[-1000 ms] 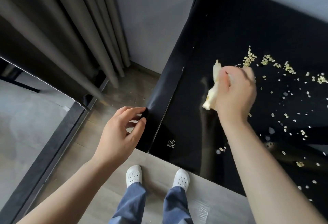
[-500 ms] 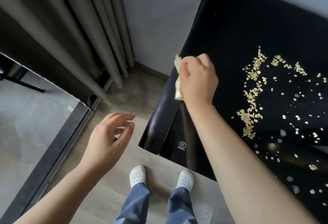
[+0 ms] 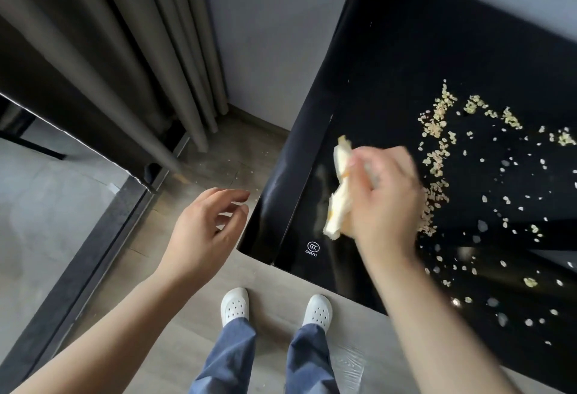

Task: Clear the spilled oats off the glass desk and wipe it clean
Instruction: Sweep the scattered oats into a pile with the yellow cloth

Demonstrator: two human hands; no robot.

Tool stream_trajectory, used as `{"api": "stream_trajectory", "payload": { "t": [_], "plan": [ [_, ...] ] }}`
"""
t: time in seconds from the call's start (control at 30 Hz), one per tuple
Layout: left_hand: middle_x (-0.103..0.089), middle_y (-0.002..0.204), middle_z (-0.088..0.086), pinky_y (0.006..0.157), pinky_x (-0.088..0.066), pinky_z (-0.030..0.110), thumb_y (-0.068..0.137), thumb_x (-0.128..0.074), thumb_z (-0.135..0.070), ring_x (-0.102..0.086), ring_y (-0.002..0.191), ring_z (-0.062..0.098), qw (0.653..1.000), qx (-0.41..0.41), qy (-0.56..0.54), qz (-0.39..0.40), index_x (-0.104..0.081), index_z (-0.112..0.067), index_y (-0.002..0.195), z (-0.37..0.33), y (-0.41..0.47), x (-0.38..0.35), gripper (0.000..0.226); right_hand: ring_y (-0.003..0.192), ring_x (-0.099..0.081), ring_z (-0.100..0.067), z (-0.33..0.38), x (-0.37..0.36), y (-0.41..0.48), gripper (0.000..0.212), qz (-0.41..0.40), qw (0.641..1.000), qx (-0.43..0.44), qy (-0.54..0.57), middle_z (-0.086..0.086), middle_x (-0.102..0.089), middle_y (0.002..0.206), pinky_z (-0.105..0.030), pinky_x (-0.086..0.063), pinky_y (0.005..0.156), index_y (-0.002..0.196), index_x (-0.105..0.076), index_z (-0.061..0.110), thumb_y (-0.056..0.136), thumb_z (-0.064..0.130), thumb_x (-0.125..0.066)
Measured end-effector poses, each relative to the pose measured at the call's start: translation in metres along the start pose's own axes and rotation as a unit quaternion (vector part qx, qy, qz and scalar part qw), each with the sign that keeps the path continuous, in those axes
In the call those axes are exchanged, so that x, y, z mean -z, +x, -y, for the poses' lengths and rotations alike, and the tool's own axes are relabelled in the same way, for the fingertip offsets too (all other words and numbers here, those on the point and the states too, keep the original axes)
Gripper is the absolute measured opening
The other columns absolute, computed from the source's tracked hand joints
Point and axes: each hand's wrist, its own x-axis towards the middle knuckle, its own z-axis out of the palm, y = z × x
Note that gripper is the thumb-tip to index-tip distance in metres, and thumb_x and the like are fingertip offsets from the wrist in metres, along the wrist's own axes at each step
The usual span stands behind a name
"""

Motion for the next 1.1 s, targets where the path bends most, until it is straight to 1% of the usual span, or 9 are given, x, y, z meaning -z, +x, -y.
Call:
{"api": "stream_trajectory", "payload": {
  "t": [0.1, 0.17, 0.33, 0.43, 0.5, 0.73, 0.87, 0.97, 1.1],
  "plan": [
    [-0.063, 0.101, -0.015, 0.073, -0.043, 0.004, 0.093, -0.057, -0.016, -0.06, 0.091, -0.004, 1.0, 0.005, -0.002, 0.001, -0.071, -0.021, 0.108, 0.0, -0.001, 0.0, 0.021, 0.08, -0.057, -0.012, 0.014, -0.022, -0.038, 0.008, 0.046, 0.997, 0.058, 0.005, 0.0, -0.061, 0.09, -0.015, -0.039, 0.068, 0.092, -0.071, 0.013, 0.089, 0.017, -0.066],
    [-0.062, 0.1, -0.016, 0.072, -0.043, 0.003, 0.093, -0.057, -0.016, -0.06, 0.091, -0.003, 1.0, 0.002, 0.002, 0.0, -0.07, -0.021, 0.108, -0.001, -0.002, 0.001, 0.021, 0.079, -0.059, -0.015, 0.01, -0.031, -0.042, 0.009, 0.042, 0.997, 0.07, -0.013, 0.0, -0.063, 0.091, -0.019, -0.045, 0.063, 0.093, -0.072, 0.013, 0.09, 0.018, -0.065],
    [-0.06, 0.103, -0.013, 0.075, -0.044, 0.005, 0.092, -0.057, -0.013, -0.059, 0.094, -0.004, 0.999, -0.033, 0.001, -0.01, -0.067, -0.019, 0.113, -0.011, -0.002, 0.0, 0.024, 0.077, -0.06, -0.017, -0.022, -0.016, -0.014, 0.007, 0.007, 0.997, 0.041, -0.068, 0.0, -0.061, 0.089, -0.02, -0.037, 0.059, 0.092, -0.071, 0.014, 0.088, 0.016, -0.065],
    [-0.054, 0.117, -0.01, 0.085, -0.051, 0.019, 0.093, -0.057, -0.02, -0.057, 0.105, 0.005, 0.995, -0.096, 0.031, 0.001, -0.06, -0.018, 0.125, -0.02, -0.001, -0.007, 0.032, 0.074, -0.058, -0.021, -0.049, 0.005, 0.007, 0.01, -0.003, 0.993, -0.02, -0.113, -0.002, -0.06, 0.088, -0.022, -0.032, 0.061, 0.094, -0.071, 0.013, 0.088, 0.017, -0.063],
    [-0.052, 0.125, -0.005, 0.093, -0.048, 0.026, 0.09, -0.055, -0.024, -0.054, 0.113, 0.013, 0.989, -0.137, 0.062, 0.016, -0.058, -0.013, 0.128, -0.026, -0.001, -0.014, 0.039, 0.074, -0.057, -0.02, -0.058, 0.019, 0.015, 0.012, 0.013, 0.994, -0.045, -0.099, -0.001, -0.059, 0.091, -0.025, -0.036, 0.06, 0.095, -0.071, 0.014, 0.089, 0.019, -0.061],
    [-0.049, 0.134, 0.006, 0.102, -0.025, 0.017, 0.087, -0.054, -0.026, -0.049, 0.118, 0.027, 0.974, -0.164, 0.158, 0.016, -0.059, -0.008, 0.128, -0.024, -0.003, -0.031, 0.045, 0.083, -0.057, -0.01, -0.02, 0.03, -0.061, 0.014, 0.046, 0.999, 0.027, -0.012, 0.001, -0.061, 0.093, -0.014, -0.041, 0.069, 0.094, -0.071, 0.012, 0.094, 0.02, -0.059],
    [-0.048, 0.137, 0.007, 0.103, -0.029, 0.026, 0.087, -0.056, -0.025, -0.048, 0.121, 0.029, 0.969, -0.172, 0.174, 0.028, -0.057, -0.009, 0.131, -0.023, -0.004, -0.03, 0.047, 0.083, -0.06, -0.014, -0.027, 0.019, -0.088, 0.021, 0.03, 0.998, 0.039, -0.038, 0.001, -0.063, 0.092, -0.019, -0.048, 0.064, 0.096, -0.073, 0.013, 0.096, 0.026, -0.056],
    [-0.047, 0.138, 0.009, 0.104, -0.028, 0.028, 0.087, -0.056, -0.026, -0.045, 0.123, 0.03, 0.967, -0.176, 0.182, 0.026, -0.056, -0.006, 0.131, -0.029, -0.006, -0.031, 0.049, 0.085, -0.06, -0.014, -0.045, 0.028, -0.078, 0.022, 0.023, 0.997, 0.047, -0.052, 0.001, -0.063, 0.093, -0.017, -0.046, 0.068, 0.096, -0.073, 0.012, 0.096, 0.027, -0.056],
    [-0.048, 0.138, 0.014, 0.11, -0.029, 0.033, 0.087, -0.056, -0.025, -0.041, 0.129, 0.033, 0.951, -0.238, 0.198, 0.02, -0.057, -0.002, 0.129, -0.043, -0.011, -0.039, 0.048, 0.089, -0.062, -0.02, -0.09, 0.058, -0.063, 0.015, -0.019, 0.996, 0.011, -0.088, -0.003, -0.064, 0.096, -0.021, -0.044, 0.074, 0.096, -0.073, 0.011, 0.092, 0.018, -0.061]
  ]
}}
